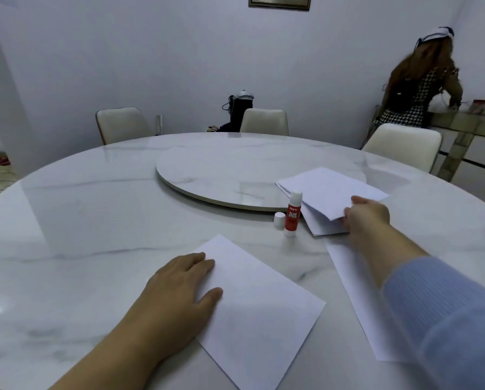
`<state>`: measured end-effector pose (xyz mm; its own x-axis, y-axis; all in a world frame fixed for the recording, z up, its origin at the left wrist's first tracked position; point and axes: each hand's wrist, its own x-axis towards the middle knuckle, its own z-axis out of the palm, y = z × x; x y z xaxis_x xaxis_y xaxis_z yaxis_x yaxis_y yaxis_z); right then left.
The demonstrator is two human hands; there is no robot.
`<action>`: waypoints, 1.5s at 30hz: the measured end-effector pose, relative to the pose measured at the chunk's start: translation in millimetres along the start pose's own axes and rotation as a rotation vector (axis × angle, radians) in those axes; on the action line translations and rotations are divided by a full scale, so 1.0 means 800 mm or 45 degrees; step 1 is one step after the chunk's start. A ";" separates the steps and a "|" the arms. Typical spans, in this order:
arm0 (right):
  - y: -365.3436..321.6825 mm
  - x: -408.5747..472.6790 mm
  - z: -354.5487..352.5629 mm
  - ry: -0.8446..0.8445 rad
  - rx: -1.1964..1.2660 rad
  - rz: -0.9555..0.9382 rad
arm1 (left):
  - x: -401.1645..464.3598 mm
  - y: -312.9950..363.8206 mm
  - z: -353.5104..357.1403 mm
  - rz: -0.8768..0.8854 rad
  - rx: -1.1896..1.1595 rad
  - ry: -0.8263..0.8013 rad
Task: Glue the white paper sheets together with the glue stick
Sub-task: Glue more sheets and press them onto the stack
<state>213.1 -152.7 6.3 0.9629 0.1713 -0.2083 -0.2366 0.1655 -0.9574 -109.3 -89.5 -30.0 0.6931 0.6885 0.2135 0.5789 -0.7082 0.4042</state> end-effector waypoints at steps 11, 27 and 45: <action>0.001 -0.033 -0.024 -0.116 -0.951 -0.314 | 0.004 -0.004 0.004 0.008 0.005 -0.066; 0.018 -0.109 0.020 -0.573 -0.886 -0.794 | 0.011 -0.008 -0.001 0.064 0.068 -0.262; 0.039 -0.156 0.028 -0.814 -0.533 -0.669 | 0.055 0.039 0.047 -0.022 0.242 -0.263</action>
<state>82.3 -146.9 7.3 0.6493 0.6972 0.3038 0.3960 0.0310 -0.9177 -44.9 -87.1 -41.9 0.7441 0.6680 0.0140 0.6480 -0.7266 0.2283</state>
